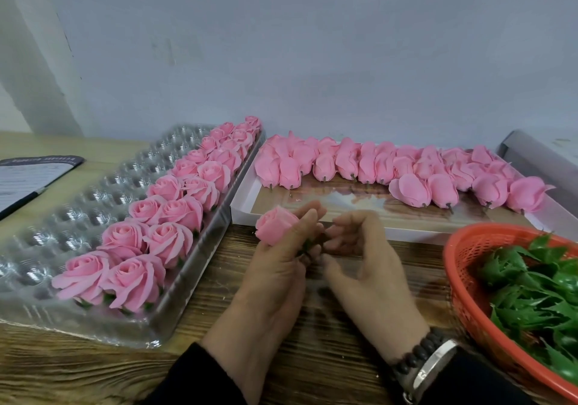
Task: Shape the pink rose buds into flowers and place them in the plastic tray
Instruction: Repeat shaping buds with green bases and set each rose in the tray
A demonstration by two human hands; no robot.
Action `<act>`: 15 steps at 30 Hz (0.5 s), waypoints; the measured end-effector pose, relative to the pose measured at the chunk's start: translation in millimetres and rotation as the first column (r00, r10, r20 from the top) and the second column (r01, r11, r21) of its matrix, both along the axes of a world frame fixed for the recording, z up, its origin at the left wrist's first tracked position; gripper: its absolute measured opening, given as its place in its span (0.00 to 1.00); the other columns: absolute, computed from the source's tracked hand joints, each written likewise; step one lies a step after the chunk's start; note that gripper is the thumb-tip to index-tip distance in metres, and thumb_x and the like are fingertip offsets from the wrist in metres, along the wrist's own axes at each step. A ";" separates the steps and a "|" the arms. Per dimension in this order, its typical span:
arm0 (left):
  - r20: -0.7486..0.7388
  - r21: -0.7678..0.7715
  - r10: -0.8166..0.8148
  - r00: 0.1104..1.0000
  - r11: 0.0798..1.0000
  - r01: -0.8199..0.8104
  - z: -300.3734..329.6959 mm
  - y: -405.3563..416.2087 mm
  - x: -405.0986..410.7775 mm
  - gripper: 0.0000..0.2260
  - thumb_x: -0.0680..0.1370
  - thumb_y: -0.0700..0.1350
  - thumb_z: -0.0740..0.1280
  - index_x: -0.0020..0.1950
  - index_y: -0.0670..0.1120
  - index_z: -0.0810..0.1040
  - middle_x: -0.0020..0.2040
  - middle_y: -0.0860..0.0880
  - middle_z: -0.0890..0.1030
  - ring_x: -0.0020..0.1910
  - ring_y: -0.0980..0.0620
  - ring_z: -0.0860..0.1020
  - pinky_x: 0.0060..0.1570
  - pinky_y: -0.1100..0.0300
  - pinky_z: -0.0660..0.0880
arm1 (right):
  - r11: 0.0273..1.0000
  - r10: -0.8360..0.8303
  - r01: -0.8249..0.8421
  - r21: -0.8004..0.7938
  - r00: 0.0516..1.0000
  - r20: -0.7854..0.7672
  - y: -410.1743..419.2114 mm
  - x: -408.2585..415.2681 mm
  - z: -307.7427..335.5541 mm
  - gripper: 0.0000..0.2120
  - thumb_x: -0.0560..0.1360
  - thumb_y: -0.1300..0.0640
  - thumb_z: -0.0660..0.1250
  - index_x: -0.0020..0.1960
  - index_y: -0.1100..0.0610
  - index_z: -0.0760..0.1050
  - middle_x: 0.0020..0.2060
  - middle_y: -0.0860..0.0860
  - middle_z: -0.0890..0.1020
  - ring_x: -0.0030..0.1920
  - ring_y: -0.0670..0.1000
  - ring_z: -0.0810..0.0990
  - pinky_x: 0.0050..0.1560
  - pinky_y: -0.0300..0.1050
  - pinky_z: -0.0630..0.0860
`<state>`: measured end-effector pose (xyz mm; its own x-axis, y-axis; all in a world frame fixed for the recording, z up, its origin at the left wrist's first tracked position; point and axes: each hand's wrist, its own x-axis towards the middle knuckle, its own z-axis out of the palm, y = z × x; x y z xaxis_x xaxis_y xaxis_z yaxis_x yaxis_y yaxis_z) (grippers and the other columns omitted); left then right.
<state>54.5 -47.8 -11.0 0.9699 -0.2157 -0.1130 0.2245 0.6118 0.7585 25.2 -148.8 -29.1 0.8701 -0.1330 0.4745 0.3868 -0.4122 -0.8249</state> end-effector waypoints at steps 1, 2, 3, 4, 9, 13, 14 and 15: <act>-0.017 -0.043 -0.029 0.999 0.999 0.028 -0.6 -0.2 -1.1 0.12 0.64 0.44 0.70 0.46 0.46 0.82 0.45 0.45 0.82 0.43 0.51 0.80 0.50 0.57 0.75 | 1.000 0.028 -0.028 -0.005 0.999 -0.034 3.0 0.1 -0.7 0.22 0.67 0.68 0.71 0.46 0.44 0.67 0.41 0.39 0.78 0.44 0.40 0.78 0.45 0.29 0.73; -0.032 -0.075 -0.058 0.998 0.996 0.055 -0.3 -0.8 -3.0 0.12 0.63 0.44 0.71 0.46 0.46 0.82 0.43 0.45 0.83 0.40 0.52 0.81 0.46 0.58 0.79 | 0.999 0.036 -0.037 -0.013 0.998 -0.052 5.5 0.1 -1.2 0.21 0.66 0.65 0.72 0.46 0.44 0.67 0.40 0.41 0.78 0.43 0.40 0.78 0.45 0.30 0.73; -0.042 -0.088 -0.080 0.996 0.993 0.076 -0.1 -1.9 -5.4 0.12 0.63 0.44 0.71 0.46 0.46 0.83 0.42 0.46 0.83 0.39 0.52 0.82 0.44 0.58 0.80 | 0.999 0.028 -0.030 -0.028 0.998 -0.060 6.9 0.0 -1.7 0.21 0.66 0.63 0.72 0.46 0.43 0.67 0.39 0.41 0.77 0.42 0.40 0.78 0.44 0.30 0.72; -0.049 -0.085 -0.098 0.994 0.992 0.094 -0.8 -3.4 -7.3 0.14 0.62 0.45 0.72 0.46 0.46 0.83 0.42 0.45 0.83 0.40 0.51 0.82 0.46 0.57 0.80 | 0.999 0.012 -0.015 -0.047 0.998 -0.069 7.7 -0.2 -1.5 0.21 0.66 0.61 0.72 0.46 0.41 0.66 0.40 0.41 0.77 0.43 0.40 0.77 0.43 0.29 0.71; -0.057 -0.049 -0.163 0.985 0.986 0.160 -0.6 -6.1 -9.8 0.16 0.64 0.46 0.72 0.51 0.45 0.82 0.46 0.44 0.82 0.46 0.50 0.81 0.50 0.57 0.79 | 0.993 -0.041 0.032 -0.113 0.996 -0.078 7.0 -2.7 2.8 0.18 0.65 0.60 0.72 0.44 0.43 0.67 0.39 0.42 0.77 0.41 0.39 0.75 0.41 0.26 0.68; -0.061 -0.073 -0.260 0.964 0.964 0.255 1.3 0.7 -6.6 0.11 0.62 0.45 0.71 0.42 0.42 0.84 0.47 0.41 0.81 0.47 0.47 0.81 0.53 0.55 0.77 | 0.997 0.028 -0.016 0.071 0.984 -0.174 3.9 -1.8 5.1 0.11 0.63 0.55 0.73 0.42 0.50 0.74 0.31 0.44 0.76 0.34 0.40 0.74 0.34 0.30 0.68; -0.068 -0.060 -0.272 0.960 0.962 0.268 1.3 2.3 -5.3 0.13 0.63 0.44 0.71 0.44 0.40 0.83 0.50 0.39 0.80 0.50 0.46 0.80 0.58 0.53 0.75 | 0.992 0.088 -0.068 0.108 0.976 -0.198 2.4 -1.2 5.6 0.09 0.64 0.56 0.73 0.43 0.51 0.76 0.30 0.45 0.77 0.32 0.40 0.74 0.34 0.32 0.69; -0.079 -0.047 -0.276 0.958 0.961 0.273 1.0 3.6 -3.9 0.17 0.63 0.44 0.71 0.48 0.37 0.81 0.53 0.38 0.79 0.54 0.44 0.78 0.62 0.51 0.72 | 0.985 0.142 -0.117 0.129 0.968 -0.207 1.3 -1.1 5.8 0.08 0.66 0.58 0.73 0.44 0.51 0.77 0.30 0.45 0.78 0.32 0.41 0.75 0.34 0.34 0.71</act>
